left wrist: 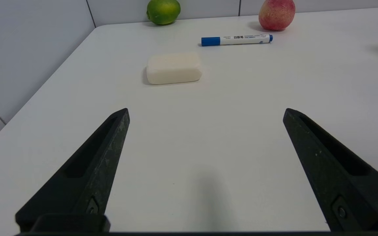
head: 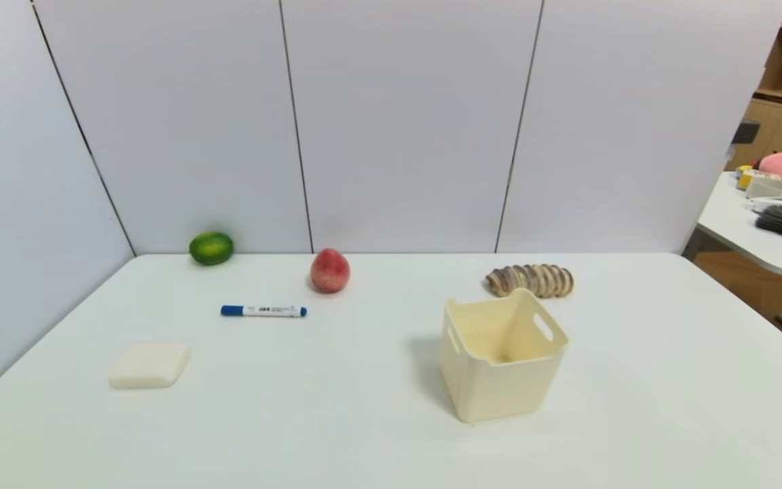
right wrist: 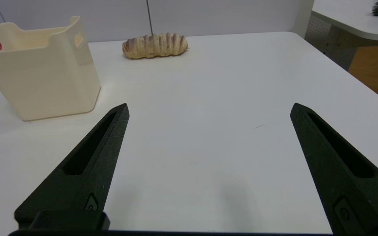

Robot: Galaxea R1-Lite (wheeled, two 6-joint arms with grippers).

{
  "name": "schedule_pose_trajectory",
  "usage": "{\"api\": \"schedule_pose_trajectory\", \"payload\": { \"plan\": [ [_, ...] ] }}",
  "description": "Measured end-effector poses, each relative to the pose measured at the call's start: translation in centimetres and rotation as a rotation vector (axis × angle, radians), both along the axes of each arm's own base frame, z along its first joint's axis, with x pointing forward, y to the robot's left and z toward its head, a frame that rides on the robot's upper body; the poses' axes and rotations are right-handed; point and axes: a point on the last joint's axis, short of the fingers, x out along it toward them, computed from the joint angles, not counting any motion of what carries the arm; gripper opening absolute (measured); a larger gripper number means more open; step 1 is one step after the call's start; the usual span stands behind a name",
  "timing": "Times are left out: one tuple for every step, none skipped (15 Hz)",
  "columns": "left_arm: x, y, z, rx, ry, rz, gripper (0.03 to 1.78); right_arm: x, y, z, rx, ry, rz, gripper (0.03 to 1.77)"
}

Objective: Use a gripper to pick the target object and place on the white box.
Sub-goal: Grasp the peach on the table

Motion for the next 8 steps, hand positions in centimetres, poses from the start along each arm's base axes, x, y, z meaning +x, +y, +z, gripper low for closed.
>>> {"api": "schedule_pose_trajectory", "payload": {
  "plan": [
    [0.0, 0.0, 0.0, -0.001, 0.0, 0.0, 1.69, 0.0, 0.0, 0.0, 0.0, 0.0, 0.0, 1.7],
    [0.0, 0.0, 0.0, -0.001, 0.003, 0.001, 1.69, 0.0, 0.0, 0.0, 0.0, 0.0, 0.001, 1.7],
    [0.0, 0.0, 0.0, 0.0, 0.016, 0.004, 1.69, 0.0, 0.0, 0.0, 0.0, 0.0, 0.0, 1.7],
    [0.1, 0.0, 0.1, 0.003, 0.037, 0.01, 1.69, 0.0, 0.0, 0.0, 0.0, 0.0, 0.0, 1.7],
    [0.1, 0.0, 0.8, 0.01, 0.063, 0.014, 1.69, 0.0, 0.0, 0.0, 0.0, 0.0, 0.0, 1.7],
    [0.2, 0.0, 1.6, 0.025, 0.093, 0.015, 1.69, 0.0, 0.0, 0.0, 0.0, 0.0, 0.0, 1.7],
    [0.3, 0.0, 2.6, 0.044, 0.127, 0.015, 1.69, 0.0, 0.0, 0.0, 0.0, 0.0, 0.0, 1.7],
    [0.5, 0.0, 3.7, 0.065, 0.164, 0.012, 1.69, 0.0, 0.0, 0.0, 0.0, 0.0, 0.0, 1.7]
  ]
}}
